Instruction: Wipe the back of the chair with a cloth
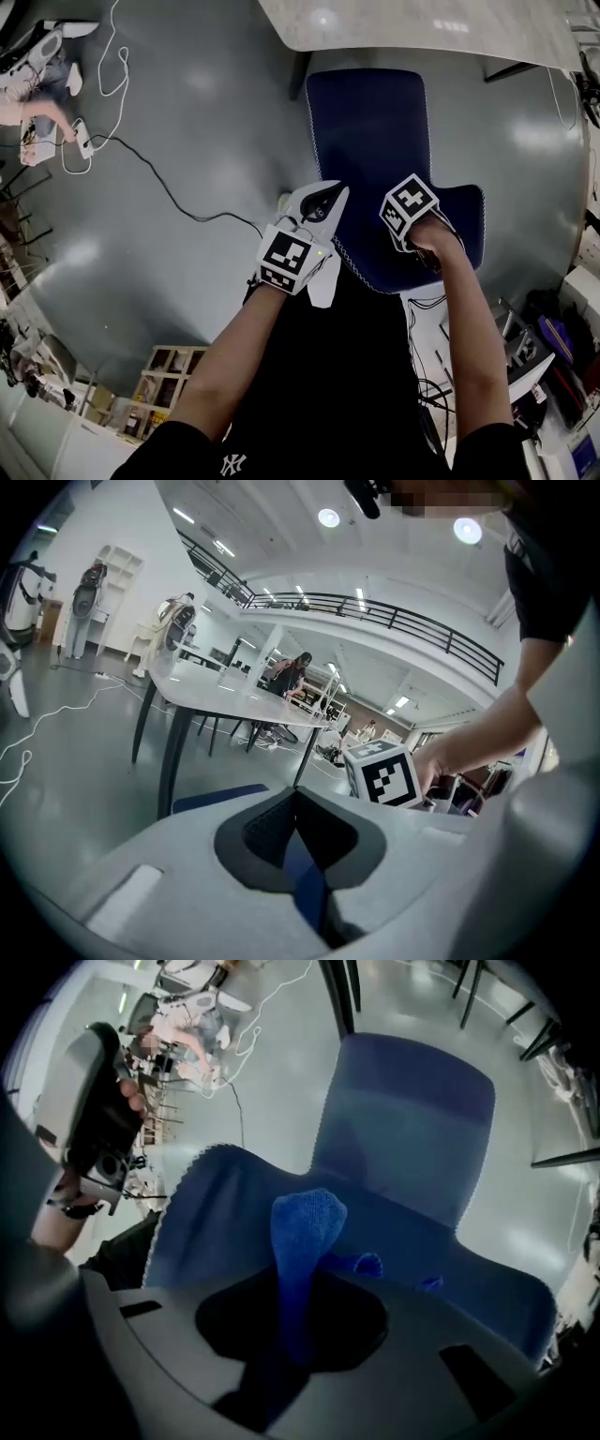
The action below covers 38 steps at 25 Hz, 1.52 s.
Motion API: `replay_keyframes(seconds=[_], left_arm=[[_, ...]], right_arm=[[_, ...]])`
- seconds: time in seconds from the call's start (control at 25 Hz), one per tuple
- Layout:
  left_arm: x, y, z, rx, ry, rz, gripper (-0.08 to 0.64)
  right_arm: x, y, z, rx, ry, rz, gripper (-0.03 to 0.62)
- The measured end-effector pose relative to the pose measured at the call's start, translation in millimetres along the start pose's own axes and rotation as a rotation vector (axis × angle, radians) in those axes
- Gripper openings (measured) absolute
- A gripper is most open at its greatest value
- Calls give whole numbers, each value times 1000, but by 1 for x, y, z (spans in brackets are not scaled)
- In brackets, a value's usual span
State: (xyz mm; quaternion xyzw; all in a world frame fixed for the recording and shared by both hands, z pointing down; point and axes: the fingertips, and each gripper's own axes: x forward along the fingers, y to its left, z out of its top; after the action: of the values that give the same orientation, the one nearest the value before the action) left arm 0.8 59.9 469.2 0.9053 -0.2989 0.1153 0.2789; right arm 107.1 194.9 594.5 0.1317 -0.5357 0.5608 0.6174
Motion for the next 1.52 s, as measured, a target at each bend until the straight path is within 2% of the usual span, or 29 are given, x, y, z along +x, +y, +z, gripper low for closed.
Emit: replay_keyframes(seconds=[0.36,0.76,0.96,1.04,1.12,1.28,1.36,1.52], left_arm=[[-26,0,17,16,-13,7,8],[-32,10,11,-9,-18,24,8],[-31,9,12,-10,-19,16,8],[-30,7,15,-5,-22,11,8],[-29,6,18,-2,-29,9,8],[-27,1,29,4,-38,-1,8],[-25,-5,34,10,-43,-8,8],[-16,-13,40,16,-47,-26,8]], right_arm=[[-10,83,46,24,-157,206,84],[-15,100,67,75,-280,334,84],[-24,89,59,80,-334,371,84],[-37,69,41,70,-337,335,84],[-51,40,16,55,-317,246,84],[-84,-28,-49,29,-213,-46,84],[-96,-55,-77,29,-161,-159,84],[-99,-82,-102,54,-104,-265,84]])
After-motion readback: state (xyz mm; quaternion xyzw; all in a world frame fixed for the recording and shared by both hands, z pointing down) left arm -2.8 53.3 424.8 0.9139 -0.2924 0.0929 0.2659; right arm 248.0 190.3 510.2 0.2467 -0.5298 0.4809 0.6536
